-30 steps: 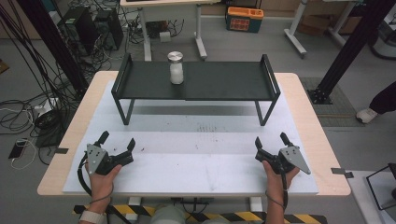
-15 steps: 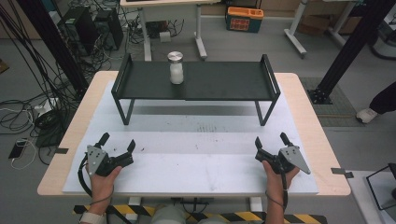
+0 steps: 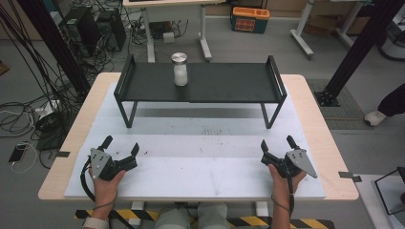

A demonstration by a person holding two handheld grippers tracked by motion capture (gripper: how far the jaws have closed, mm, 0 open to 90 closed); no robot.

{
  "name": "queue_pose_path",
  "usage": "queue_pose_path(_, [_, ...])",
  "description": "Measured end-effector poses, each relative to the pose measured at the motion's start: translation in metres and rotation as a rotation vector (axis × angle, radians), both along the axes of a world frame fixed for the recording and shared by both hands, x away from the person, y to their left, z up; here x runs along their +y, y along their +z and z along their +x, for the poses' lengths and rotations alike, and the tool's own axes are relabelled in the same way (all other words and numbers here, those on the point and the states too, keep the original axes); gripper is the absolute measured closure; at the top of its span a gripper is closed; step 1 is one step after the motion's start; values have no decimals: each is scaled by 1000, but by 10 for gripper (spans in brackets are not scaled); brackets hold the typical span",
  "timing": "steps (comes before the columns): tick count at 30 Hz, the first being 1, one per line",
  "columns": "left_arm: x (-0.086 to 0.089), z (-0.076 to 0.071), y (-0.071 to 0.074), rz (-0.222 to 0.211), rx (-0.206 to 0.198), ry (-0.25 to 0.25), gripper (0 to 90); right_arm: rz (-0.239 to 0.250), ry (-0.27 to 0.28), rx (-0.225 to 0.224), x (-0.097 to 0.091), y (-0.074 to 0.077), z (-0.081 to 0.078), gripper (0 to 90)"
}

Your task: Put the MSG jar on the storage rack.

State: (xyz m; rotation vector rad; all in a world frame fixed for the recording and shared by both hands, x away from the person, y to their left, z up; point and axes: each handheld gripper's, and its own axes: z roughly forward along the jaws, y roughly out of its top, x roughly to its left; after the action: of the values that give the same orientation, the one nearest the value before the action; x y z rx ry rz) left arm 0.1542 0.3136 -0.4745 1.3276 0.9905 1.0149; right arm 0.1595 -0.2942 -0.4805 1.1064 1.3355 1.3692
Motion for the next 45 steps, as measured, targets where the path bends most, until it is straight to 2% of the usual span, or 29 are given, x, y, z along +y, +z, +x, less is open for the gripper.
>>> queue_pose_path(45, [-2,-1,0,5,-2,11,16,-6,-2,-5,1,-1,0,59])
